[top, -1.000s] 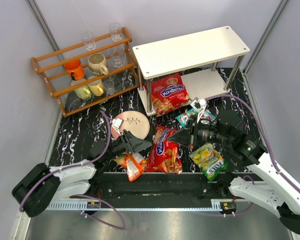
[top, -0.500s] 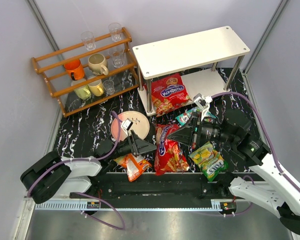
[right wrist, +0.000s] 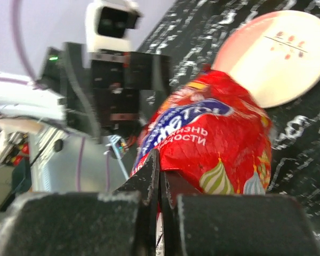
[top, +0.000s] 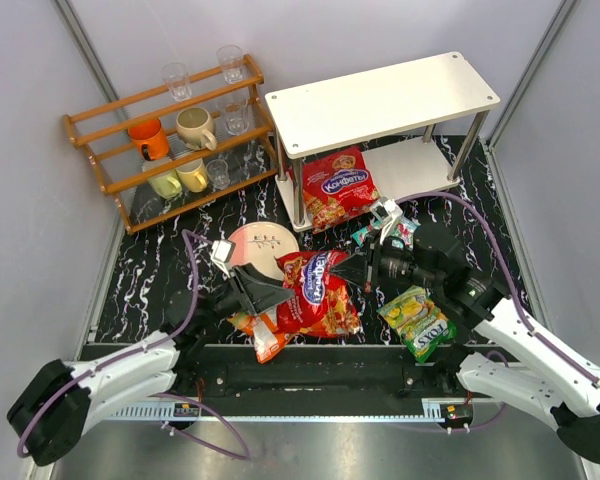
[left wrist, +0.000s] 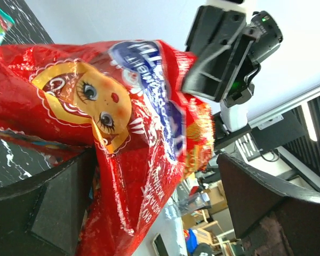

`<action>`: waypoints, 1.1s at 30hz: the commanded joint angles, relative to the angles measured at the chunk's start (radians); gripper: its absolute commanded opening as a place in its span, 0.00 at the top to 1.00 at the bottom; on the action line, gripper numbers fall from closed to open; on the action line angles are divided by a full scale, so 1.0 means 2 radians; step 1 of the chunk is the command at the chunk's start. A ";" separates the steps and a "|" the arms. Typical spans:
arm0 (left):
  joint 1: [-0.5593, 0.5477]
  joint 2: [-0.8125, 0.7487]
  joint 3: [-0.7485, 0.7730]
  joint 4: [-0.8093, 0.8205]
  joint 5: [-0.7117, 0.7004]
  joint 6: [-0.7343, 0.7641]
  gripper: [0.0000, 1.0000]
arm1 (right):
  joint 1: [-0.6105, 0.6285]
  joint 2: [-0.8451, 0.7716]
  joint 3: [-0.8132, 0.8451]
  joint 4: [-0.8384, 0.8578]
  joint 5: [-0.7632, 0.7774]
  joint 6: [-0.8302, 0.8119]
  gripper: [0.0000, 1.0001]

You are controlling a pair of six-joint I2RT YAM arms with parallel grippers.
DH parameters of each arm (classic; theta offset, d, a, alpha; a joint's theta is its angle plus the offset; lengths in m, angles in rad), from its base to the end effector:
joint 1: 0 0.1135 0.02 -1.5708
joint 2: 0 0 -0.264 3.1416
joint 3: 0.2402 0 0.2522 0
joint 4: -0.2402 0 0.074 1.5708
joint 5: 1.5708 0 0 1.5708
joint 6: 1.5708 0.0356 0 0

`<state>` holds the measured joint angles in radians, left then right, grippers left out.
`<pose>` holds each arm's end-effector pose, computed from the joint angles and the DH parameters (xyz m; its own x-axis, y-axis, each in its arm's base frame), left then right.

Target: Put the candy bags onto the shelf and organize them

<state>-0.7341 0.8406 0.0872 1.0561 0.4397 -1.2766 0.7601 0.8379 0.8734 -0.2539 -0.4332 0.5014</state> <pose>0.1124 -0.1218 0.2180 -0.8047 -0.4403 -0.3982 0.4751 -0.0752 -0.8767 0.1273 0.1416 0.3553 -0.5810 0.0496 -0.8124 -0.7333 0.4010 0.5490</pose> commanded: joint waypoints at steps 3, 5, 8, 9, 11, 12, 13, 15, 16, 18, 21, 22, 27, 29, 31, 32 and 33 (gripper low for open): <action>-0.003 -0.122 0.051 -0.127 -0.035 0.078 0.01 | 0.000 0.039 -0.052 -0.075 0.199 0.004 0.93; -0.003 -0.138 0.059 -0.187 -0.044 0.102 0.01 | 0.000 0.067 -0.067 -0.089 0.236 0.024 0.93; -0.003 -0.140 0.058 -0.202 -0.048 0.107 0.01 | 0.000 0.090 -0.098 -0.080 0.250 0.048 0.93; -0.003 -0.136 0.052 -0.198 -0.047 0.105 0.01 | 0.000 0.094 -0.111 -0.071 0.250 0.051 0.94; -0.003 -0.127 0.043 -0.181 -0.046 0.099 0.01 | 0.000 0.106 -0.122 -0.063 0.257 0.060 0.96; -0.003 -0.124 0.035 -0.178 -0.046 0.098 0.01 | 0.000 0.110 -0.125 -0.060 0.261 0.063 0.96; -0.003 -0.120 0.032 -0.177 -0.047 0.098 0.01 | 0.000 0.116 -0.126 -0.062 0.266 0.067 0.95; -0.003 -0.118 0.032 -0.194 -0.050 0.108 0.01 | 0.000 0.117 -0.128 -0.069 0.279 0.071 0.85; -0.003 -0.120 0.032 -0.204 -0.055 0.111 0.01 | 0.000 0.116 -0.129 -0.072 0.284 0.079 0.70; -0.003 -0.124 0.038 -0.244 -0.063 0.124 0.01 | 0.000 0.096 -0.139 -0.074 0.295 0.096 0.28; -0.003 -0.127 0.054 -0.311 -0.081 0.150 0.01 | 0.000 0.056 -0.165 -0.072 0.302 0.133 0.11; -0.003 -0.126 0.059 -0.329 -0.089 0.159 0.01 | 0.000 0.044 -0.174 -0.069 0.301 0.145 0.08; -0.003 -0.103 0.071 -0.383 -0.099 0.191 0.01 | 0.000 -0.054 -0.268 -0.015 0.285 0.248 0.02; -0.003 -0.080 0.068 -0.376 -0.097 0.196 0.01 | 0.000 -0.077 -0.314 0.035 0.262 0.271 0.00; -0.003 -0.053 0.062 -0.353 -0.090 0.196 0.01 | 0.000 -0.093 -0.339 0.072 0.244 0.295 0.00; -0.003 -0.043 0.058 -0.345 -0.089 0.196 0.01 | 0.001 -0.092 -0.355 0.102 0.230 0.300 0.00; -0.004 -0.033 0.058 -0.338 -0.087 0.196 0.01 | 0.001 -0.084 -0.359 0.112 0.224 0.304 0.00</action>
<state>-0.7380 0.7063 0.1864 0.3286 0.2684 -0.9180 0.7586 0.6643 0.2096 -0.2417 0.0856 0.9901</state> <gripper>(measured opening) 0.988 0.993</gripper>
